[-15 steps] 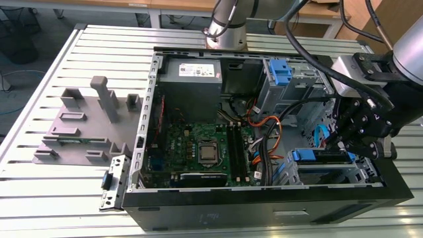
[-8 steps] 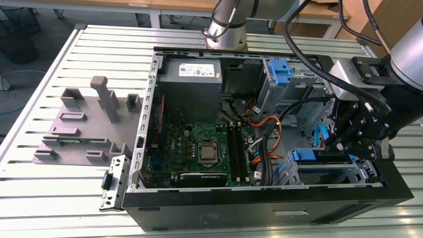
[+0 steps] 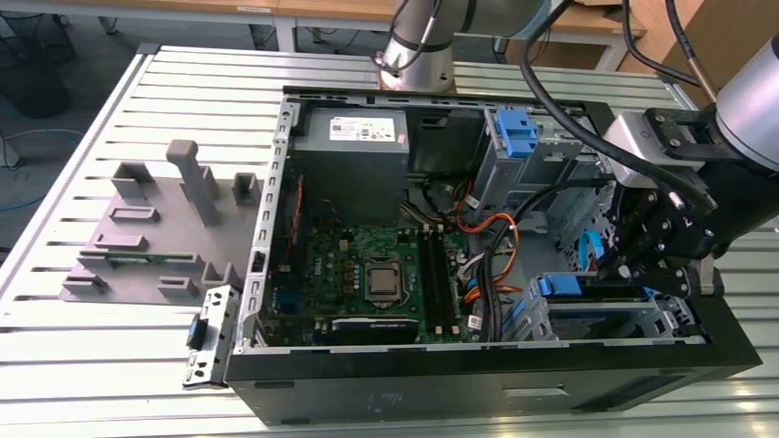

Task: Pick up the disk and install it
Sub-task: 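Insert the first disk wire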

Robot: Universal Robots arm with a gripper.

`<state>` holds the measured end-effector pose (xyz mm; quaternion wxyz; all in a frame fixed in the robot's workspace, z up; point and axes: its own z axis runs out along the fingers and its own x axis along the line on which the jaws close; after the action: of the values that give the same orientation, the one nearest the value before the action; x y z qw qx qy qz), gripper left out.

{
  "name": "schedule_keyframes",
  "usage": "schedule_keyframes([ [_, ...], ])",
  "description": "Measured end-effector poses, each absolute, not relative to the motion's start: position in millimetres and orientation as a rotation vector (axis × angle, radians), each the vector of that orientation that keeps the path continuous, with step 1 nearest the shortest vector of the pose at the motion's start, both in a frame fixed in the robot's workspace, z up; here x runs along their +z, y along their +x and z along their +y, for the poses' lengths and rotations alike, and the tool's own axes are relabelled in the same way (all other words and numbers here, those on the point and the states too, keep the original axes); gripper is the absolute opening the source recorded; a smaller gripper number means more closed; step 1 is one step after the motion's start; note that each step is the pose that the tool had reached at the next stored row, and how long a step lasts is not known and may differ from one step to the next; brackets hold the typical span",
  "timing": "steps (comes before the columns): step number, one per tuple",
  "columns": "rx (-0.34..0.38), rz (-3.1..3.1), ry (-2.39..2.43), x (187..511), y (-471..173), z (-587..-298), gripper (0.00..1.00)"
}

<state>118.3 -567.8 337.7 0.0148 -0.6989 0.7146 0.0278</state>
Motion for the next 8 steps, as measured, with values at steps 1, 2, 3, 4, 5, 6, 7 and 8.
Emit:
schedule_keyframes([
  [1,0.086,2.224,-2.175,337.6,118.3,-567.8,0.16],
  [2,0.087,2.224,-2.175,337.4,118.4,-568.1,0.16],
  [3,0.087,2.224,-2.175,337.3,118.5,-568.4,0.16],
  [4,0.087,2.224,-2.175,337.4,118.5,-568.5,0.16],
  [5,0.087,2.224,-2.175,337.4,118.5,-568.5,0.16],
  [6,0.087,2.224,-2.175,337.3,118.6,-568.5,0.16],
  [7,0.087,2.224,-2.175,336.5,118.6,-568.7,0.16],
  [8,0.087,2.224,-2.175,335.7,118.6,-568.7,0.16],
])
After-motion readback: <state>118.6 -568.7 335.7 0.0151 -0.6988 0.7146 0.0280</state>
